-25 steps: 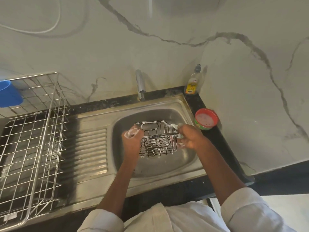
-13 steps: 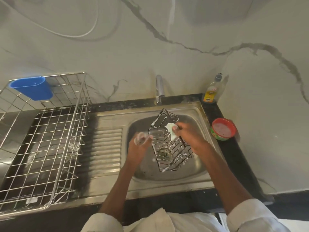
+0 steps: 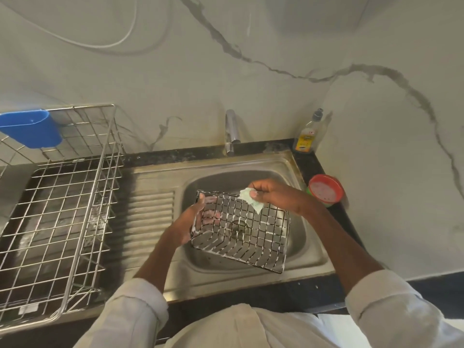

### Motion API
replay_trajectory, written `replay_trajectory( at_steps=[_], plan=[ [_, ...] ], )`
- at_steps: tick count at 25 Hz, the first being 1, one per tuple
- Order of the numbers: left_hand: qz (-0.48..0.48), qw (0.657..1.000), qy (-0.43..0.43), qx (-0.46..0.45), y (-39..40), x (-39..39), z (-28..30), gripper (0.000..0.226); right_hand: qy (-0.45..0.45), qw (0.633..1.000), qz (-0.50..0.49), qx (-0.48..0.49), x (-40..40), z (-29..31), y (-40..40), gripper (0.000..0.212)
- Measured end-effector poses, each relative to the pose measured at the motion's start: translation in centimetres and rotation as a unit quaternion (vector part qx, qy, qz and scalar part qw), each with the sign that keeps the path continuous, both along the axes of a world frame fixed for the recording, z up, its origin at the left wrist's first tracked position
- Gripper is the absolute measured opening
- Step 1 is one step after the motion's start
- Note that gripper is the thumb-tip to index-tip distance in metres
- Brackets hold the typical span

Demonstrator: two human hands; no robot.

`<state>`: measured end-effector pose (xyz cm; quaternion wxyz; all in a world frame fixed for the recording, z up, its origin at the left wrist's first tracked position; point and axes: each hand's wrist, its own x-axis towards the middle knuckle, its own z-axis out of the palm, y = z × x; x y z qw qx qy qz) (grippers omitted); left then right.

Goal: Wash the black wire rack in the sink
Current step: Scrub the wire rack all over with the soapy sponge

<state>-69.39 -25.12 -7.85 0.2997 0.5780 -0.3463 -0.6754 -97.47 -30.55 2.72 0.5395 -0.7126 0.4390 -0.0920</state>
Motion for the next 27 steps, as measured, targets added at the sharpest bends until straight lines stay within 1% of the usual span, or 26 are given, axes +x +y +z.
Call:
replay_trajectory(
  at_steps=[2, 3, 4, 5, 6, 7, 8, 9, 11, 12, 14, 16, 17, 18, 19, 20, 21, 22, 23, 24, 27],
  plan=[
    [0.028, 0.999, 0.015, 0.002, 0.5, -0.2, 0.3, 0.075, 0.023, 0.998, -0.048, -0.046, 0.2, -0.4, -0.7, 0.013],
    [0.046, 0.999, 0.024, 0.002, 0.6, -0.3, 0.2, 0.074, 0.04, 0.991, -0.093, -0.088, 0.3, 0.0, -0.9, 0.011],
    [0.062, 0.998, 0.028, -0.004, 0.9, -0.4, 0.3, 0.071, 0.055, 0.974, -0.162, -0.146, 0.5, 0.7, -0.8, 0.01],
    [0.075, 0.996, 0.039, -0.008, 1.1, -0.7, 0.4, 0.067, 0.055, 0.944, -0.247, -0.212, 0.8, 1.5, -0.4, 0.014],
    [0.083, 0.995, 0.047, -0.017, 1.4, -1.1, 0.5, 0.062, 0.039, 0.908, -0.321, -0.265, 1.5, 2.4, 0.5, 0.016],
    [0.088, 0.994, 0.055, -0.021, 1.6, -1.6, 0.4, 0.059, 0.012, 0.886, -0.361, -0.29, 2.5, 3.1, 1.8, 0.016],
    [0.096, 0.994, 0.058, -0.013, 1.8, -2.1, 0.3, 0.059, -0.013, 0.885, -0.364, -0.289, 3.8, 3.3, 3.3, 0.016],
    [0.106, 0.993, 0.059, -0.003, 2.0, -2.6, 0.3, 0.06, -0.031, 0.9, -0.347, -0.262, 5.3, 2.9, 4.9, 0.017],
    [0.145, 0.986, 0.077, 0.03, 2.3, -3.6, 0.9, 0.068, -0.043, 0.939, -0.306, -0.154, 8.0, 0.9, 7.2, 0.024],
    [0.164, 0.981, 0.097, 0.04, 2.4, -3.9, 1.1, 0.077, -0.043, 0.945, -0.303, -0.116, 8.9, -0.3, 7.6, 0.028],
    [0.19, 0.972, 0.132, 0.048, 2.7, -4.6, 1.5, 0.089, -0.054, 0.939, -0.337, -0.053, 10.1, -2.1, 6.6, 0.03],
    [0.226, 0.961, 0.153, 0.046, 2.9, -5.1, 1.9, 0.082, -0.06, 0.939, -0.338, 0.0, 11.0, -2.6, 5.9, 0.028],
    [0.245, 0.956, 0.157, 0.041, 2.9, -5.4, 2.0, 0.079, -0.04, 0.951, -0.308, 0.005, 11.3, -2.7, 6.0, 0.027],
    [0.259, 0.951, 0.163, 0.041, 2.8, -5.4, 2.0, 0.082, -0.002, 0.968, -0.253, -0.003, 11.3, -2.8, 6.3, 0.027],
    [0.262, 0.949, 0.172, 0.038, 2.6, -5.3, 1.6, 0.091, 0.052, 0.982, -0.178, -0.021, 11.3, -3.0, 6.9, 0.026],
    [0.274, 0.944, 0.18, 0.036, 2.3, -5.1, 0.8, 0.102, 0.112, 0.987, -0.102, -0.047, 11.3, -2.9, 7.3, 0.025],
    [0.278, 0.94, 0.195, 0.037, 2.1, -4.8, 0.0, 0.108, 0.154, 0.983, -0.058, -0.083, 11.4, -2.8, 7.3, 0.022],
    [0.287, 0.937, 0.197, 0.04, 2.2, -5.0, 0.4, 0.107, 0.169, 0.977, -0.055, -0.121, 11.6, -2.6, 6.9, 0.018],
    [0.284, 0.939, 0.189, 0.046, 2.4, -5.2, 1.3, 0.103, 0.168, 0.971, -0.079, -0.152, 12.0, -2.4, 6.1, 0.014],
    [0.281, 0.942, 0.18, 0.044, 2.7, -5.5, 2.2, 0.097, 0.155, 0.965, -0.128, -0.169, 12.6, -2.0, 5.3, 0.012],
    [0.274, 0.947, 0.168, 0.022, 3.4, -6.5, 3.8, 0.083, 0.081, 0.932, -0.317, -0.155, 14.1, -1.8, 3.8, 0.008]
  ],
)
